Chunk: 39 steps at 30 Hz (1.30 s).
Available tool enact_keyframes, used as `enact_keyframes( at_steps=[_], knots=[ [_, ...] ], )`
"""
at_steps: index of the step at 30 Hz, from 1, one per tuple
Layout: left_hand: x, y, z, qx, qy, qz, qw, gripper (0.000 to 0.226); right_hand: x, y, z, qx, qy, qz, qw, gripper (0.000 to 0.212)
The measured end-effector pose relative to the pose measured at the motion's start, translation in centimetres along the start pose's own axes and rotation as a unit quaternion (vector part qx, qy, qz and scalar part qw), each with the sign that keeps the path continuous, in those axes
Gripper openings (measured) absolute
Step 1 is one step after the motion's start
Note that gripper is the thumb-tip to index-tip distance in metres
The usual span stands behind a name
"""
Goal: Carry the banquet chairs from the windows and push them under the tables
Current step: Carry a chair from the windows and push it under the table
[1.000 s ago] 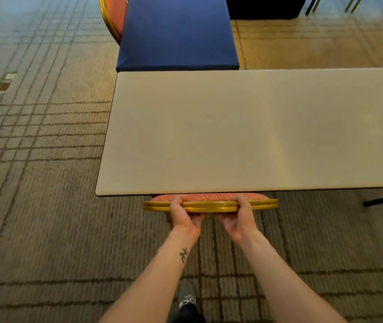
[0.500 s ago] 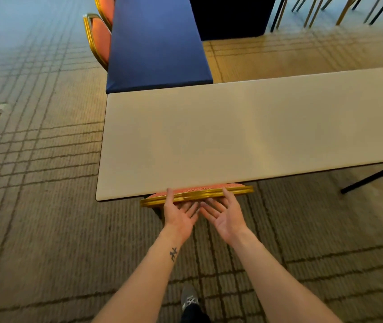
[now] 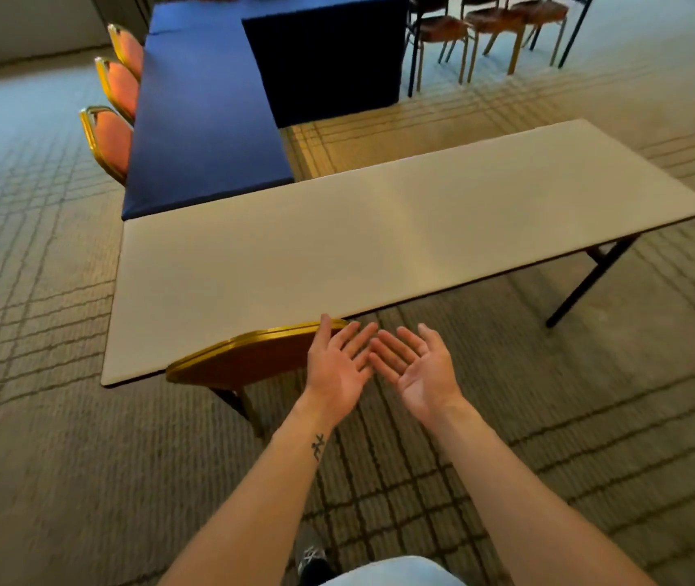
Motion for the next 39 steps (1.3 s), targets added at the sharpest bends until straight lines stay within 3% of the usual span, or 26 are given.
enact_keyframes(
  at_steps=[10, 18, 23, 31, 39],
  knots=[
    [21.7, 19.1, -2.6, -0.075, 0.148, 0.051, 0.985, 0.071, -19.7, 19.1, -10.3, -0.150, -0.022, 0.103, 0.983, 0.049],
    [33.7, 30.1, -1.8, -0.143, 0.228, 0.109, 0.957, 0.072, -31.6, 29.5, -14.1, -0.237, -0.055, 0.172, 0.955, 0.050],
    [40.3, 35.1, 2.8, -0.182, 0.253, 0.091, 0.946, 0.075, -36.5, 35.6, -12.2, -0.252, -0.062, 0.220, 0.940, 0.053],
    [55.9, 43.6, 10.8, -0.280, 0.311, 0.079, 0.905, 0.072, -41.8, 51.9, -9.4, -0.296, -0.093, 0.265, 0.913, 0.055],
    [70.3, 49.4, 17.6, -0.317, 0.337, 0.092, 0.882, 0.072, -46.6, 66.4, -7.4, -0.342, -0.111, 0.296, 0.885, 0.052]
  ],
)
Point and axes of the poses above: each hand's wrist, its own z-axis towards the middle knuckle, its own x-axis out of the palm, y = z × x, the point moved 10 cm from there along z, towards the middle knuckle, and after that the axes turned 8 degrees about x, right-handed, at the moved point
